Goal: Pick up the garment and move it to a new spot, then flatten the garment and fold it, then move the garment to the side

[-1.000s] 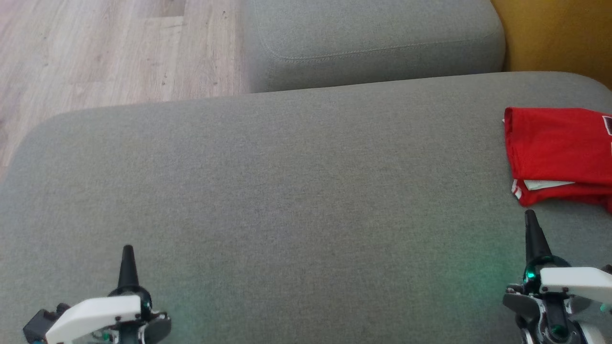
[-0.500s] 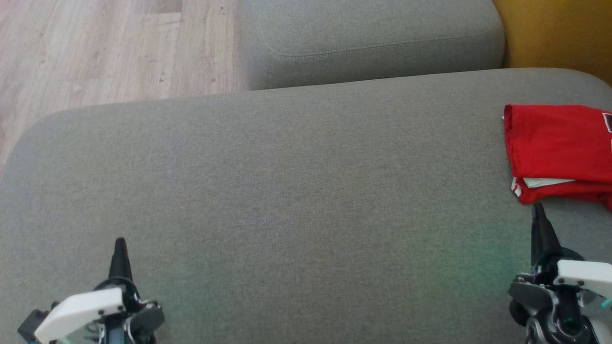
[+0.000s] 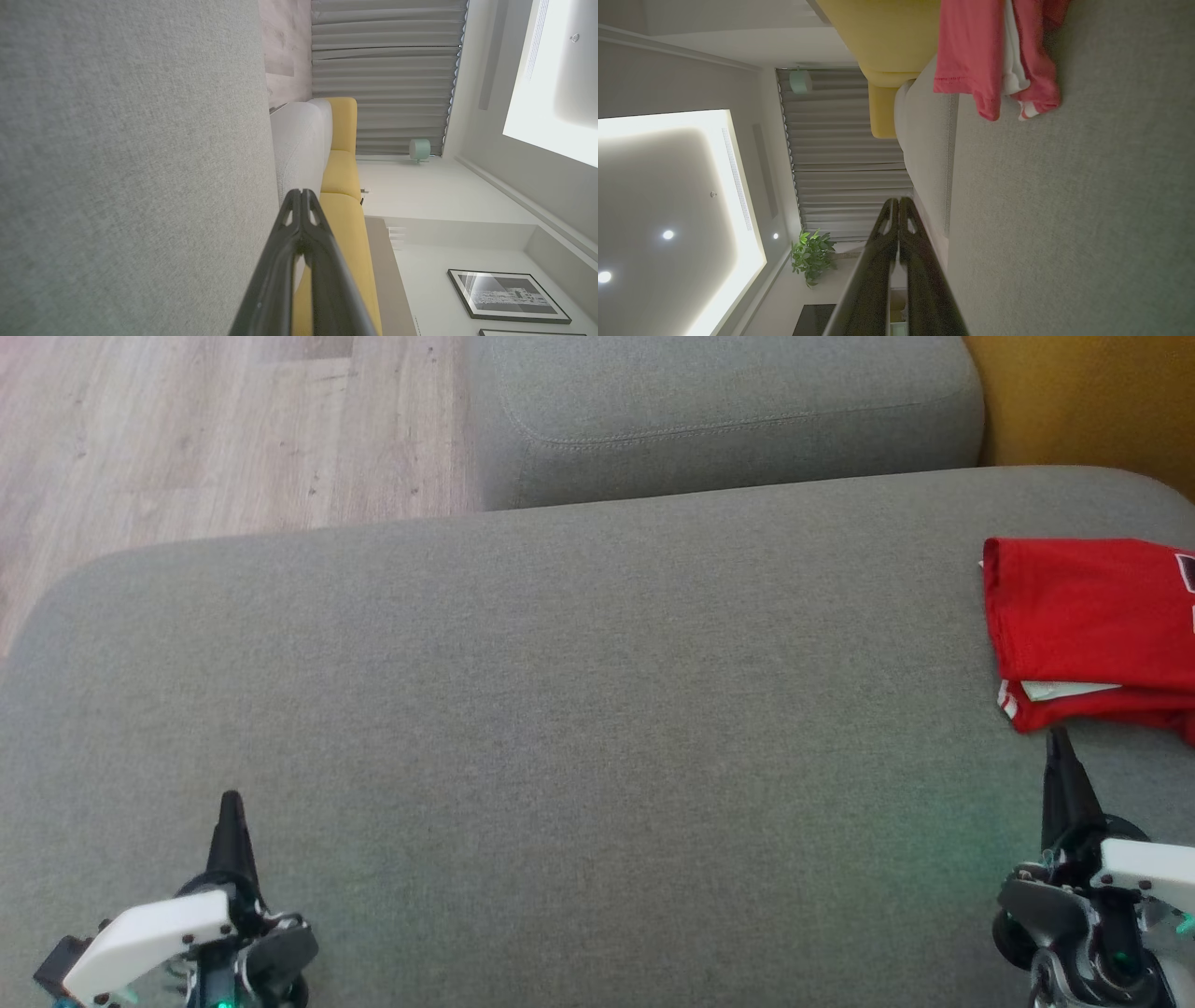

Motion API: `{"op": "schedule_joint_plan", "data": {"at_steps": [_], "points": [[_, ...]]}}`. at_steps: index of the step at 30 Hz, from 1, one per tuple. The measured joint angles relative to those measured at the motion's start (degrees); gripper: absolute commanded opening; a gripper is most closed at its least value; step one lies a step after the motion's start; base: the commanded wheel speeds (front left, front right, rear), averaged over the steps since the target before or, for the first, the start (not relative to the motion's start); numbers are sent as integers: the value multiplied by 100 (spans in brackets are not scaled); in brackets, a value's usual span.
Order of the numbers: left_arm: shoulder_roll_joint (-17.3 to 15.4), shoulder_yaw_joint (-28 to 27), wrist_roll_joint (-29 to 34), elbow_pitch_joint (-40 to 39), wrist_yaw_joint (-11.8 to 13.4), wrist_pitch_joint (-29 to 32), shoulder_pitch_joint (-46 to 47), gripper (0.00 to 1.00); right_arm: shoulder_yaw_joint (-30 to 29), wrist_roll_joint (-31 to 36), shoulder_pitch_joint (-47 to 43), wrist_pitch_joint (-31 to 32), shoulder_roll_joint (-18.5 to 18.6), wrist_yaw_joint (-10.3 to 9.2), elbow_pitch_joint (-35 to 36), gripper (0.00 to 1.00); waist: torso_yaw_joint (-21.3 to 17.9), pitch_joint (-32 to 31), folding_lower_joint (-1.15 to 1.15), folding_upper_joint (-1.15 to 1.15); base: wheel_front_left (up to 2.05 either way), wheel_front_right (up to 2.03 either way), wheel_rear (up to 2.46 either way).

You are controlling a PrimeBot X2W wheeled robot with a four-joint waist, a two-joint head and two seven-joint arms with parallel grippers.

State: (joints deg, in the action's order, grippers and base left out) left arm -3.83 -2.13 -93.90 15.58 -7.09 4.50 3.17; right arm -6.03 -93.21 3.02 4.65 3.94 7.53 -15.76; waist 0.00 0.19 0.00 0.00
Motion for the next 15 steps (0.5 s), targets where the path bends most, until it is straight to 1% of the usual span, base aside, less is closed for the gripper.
{"op": "schedule_joint_plan", "data": {"at_steps": [15], "points": [[16,-35,2,1,0,9,0,0,-24,1,0,48,-27,0,-1,0,0,0,0,0,0,0,0]]}}
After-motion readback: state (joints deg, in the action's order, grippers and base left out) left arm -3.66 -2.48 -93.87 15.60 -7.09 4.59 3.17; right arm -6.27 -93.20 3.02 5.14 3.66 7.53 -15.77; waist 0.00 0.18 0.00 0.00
